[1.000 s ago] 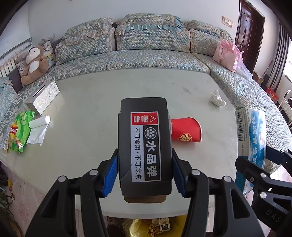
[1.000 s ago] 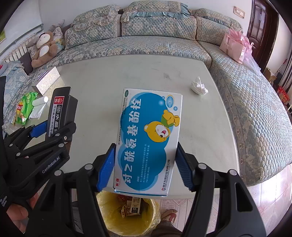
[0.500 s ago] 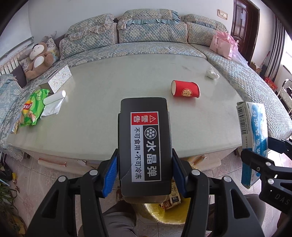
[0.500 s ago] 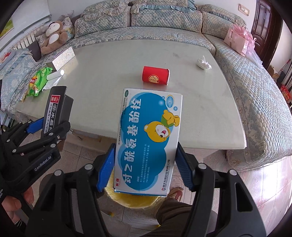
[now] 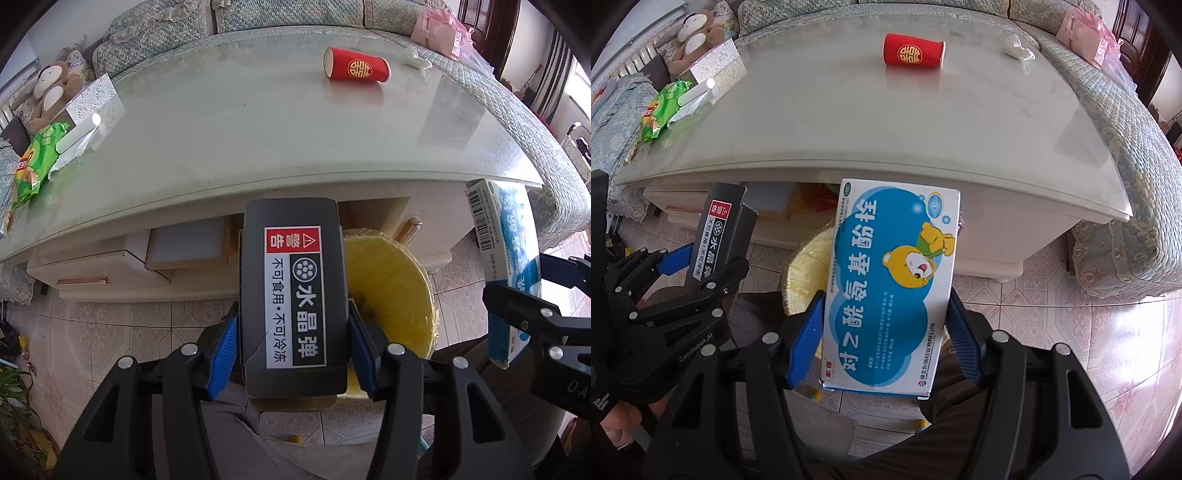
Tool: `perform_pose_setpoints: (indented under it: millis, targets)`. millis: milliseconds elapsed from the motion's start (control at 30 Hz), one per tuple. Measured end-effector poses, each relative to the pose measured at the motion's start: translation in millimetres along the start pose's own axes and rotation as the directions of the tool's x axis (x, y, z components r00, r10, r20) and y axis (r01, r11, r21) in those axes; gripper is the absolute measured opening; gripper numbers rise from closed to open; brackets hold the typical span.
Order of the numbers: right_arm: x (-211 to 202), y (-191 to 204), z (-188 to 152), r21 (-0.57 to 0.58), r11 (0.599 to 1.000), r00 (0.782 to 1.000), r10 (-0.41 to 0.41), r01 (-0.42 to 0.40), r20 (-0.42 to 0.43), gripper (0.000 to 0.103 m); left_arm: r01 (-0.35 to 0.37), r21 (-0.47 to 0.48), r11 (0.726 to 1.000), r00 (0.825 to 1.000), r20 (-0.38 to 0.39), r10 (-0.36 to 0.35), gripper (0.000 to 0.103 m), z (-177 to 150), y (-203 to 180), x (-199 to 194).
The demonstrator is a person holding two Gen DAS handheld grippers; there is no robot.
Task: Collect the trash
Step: 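Lift the black box with the left tool while the right tool carries the medicine box to the bin, then open both tools over the bin to drop the two boxes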
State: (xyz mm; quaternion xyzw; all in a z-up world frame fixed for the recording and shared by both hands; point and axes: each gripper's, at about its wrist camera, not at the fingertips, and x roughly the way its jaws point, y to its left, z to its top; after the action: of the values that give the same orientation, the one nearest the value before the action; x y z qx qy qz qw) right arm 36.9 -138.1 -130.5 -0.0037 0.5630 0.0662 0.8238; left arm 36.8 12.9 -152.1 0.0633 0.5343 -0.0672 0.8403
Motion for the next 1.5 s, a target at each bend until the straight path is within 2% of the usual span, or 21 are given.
perform_pose_setpoints:
  millis: [333, 633, 867, 1167, 1233, 1300, 1367, 1500]
  targets:
    - [70, -12, -24, 0.008, 1.000, 0.988, -0.007, 0.008, -0.152, 0.062, 0.019, 0.025, 1.000, 0.992, -0.124, -0.016, 0.052, -19, -19, 74]
    - [124, -11, -21, -0.013, 1.000, 0.969, -0.007, 0.004, -0.246, 0.062, 0.000, 0.023, 1.000, 0.977, -0.213, 0.005, 0.052, -21, -21, 134]
    - [142, -10, -21, -0.024, 1.000, 0.963, -0.008, 0.001, -0.269, 0.062, -0.012, 0.039, 0.999, 0.969, -0.245, 0.021, 0.052, -20, -25, 158]
    - [155, -11, -18, -0.027, 1.000, 0.958, -0.019, 0.011, -0.287, 0.062, -0.006, 0.049, 0.999, 0.965, -0.263, 0.019, 0.052, -18, -28, 168]
    - [156, -11, -18, -0.025, 1.000, 0.957, -0.020, 0.013, -0.290, 0.062, -0.007, 0.049, 0.999, 0.964, -0.265, 0.020, 0.054, -18, -28, 168]
    - [158, -12, -18, -0.021, 1.000, 0.956, -0.021, 0.015, -0.292, 0.062, -0.019, 0.048, 0.999, 0.964, -0.264, 0.031, 0.066, -17, -27, 170]
    - [158, -13, -18, -0.016, 1.000, 0.956, -0.022, 0.018, -0.292, 0.062, -0.022, 0.038, 0.999, 0.964, -0.263, 0.031, 0.073, -16, -25, 171]
    - [161, -12, -19, -0.019, 1.000, 0.954, -0.021, 0.016, -0.299, 0.062, -0.022, 0.048, 0.999, 0.966, -0.258, 0.033, 0.078, -15, -26, 168]
